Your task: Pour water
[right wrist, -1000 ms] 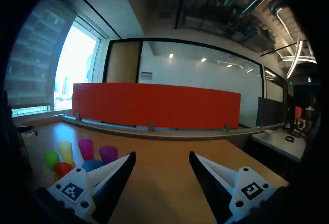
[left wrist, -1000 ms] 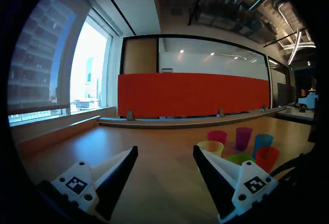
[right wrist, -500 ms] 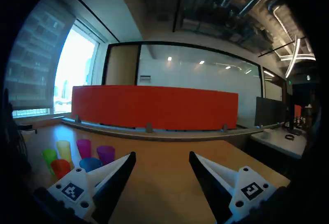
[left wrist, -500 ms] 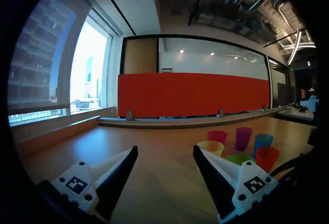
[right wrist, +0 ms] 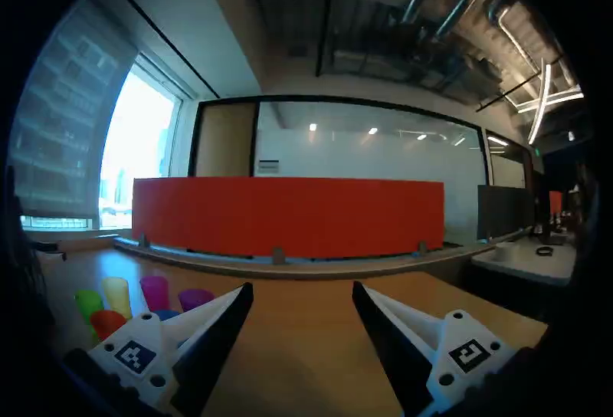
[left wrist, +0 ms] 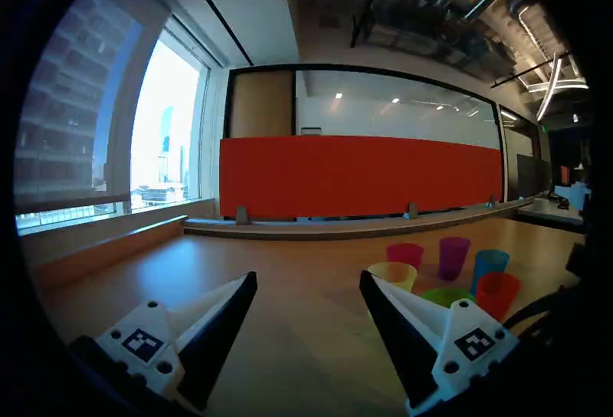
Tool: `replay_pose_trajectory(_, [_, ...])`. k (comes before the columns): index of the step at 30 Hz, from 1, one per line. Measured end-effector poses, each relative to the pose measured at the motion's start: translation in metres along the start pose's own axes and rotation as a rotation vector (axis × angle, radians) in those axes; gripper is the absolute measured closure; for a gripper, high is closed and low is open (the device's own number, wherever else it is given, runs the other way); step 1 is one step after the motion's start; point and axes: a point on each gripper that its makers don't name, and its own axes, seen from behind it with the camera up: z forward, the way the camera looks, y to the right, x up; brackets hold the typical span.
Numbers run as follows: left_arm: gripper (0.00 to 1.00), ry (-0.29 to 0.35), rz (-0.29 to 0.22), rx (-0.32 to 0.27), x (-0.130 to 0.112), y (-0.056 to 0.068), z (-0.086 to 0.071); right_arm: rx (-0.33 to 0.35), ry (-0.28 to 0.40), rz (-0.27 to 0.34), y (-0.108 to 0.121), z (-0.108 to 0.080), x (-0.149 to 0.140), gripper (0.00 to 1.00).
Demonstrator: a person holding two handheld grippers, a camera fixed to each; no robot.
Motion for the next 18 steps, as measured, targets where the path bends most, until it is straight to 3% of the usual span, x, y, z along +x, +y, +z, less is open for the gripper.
replay_pose_trajectory(18, [0.0, 0.0, 0.0, 0.0, 0.001, 0.0, 0.001, -0.015, -0.061, 0.011, 0.003, 0.007, -0.049, 0.0])
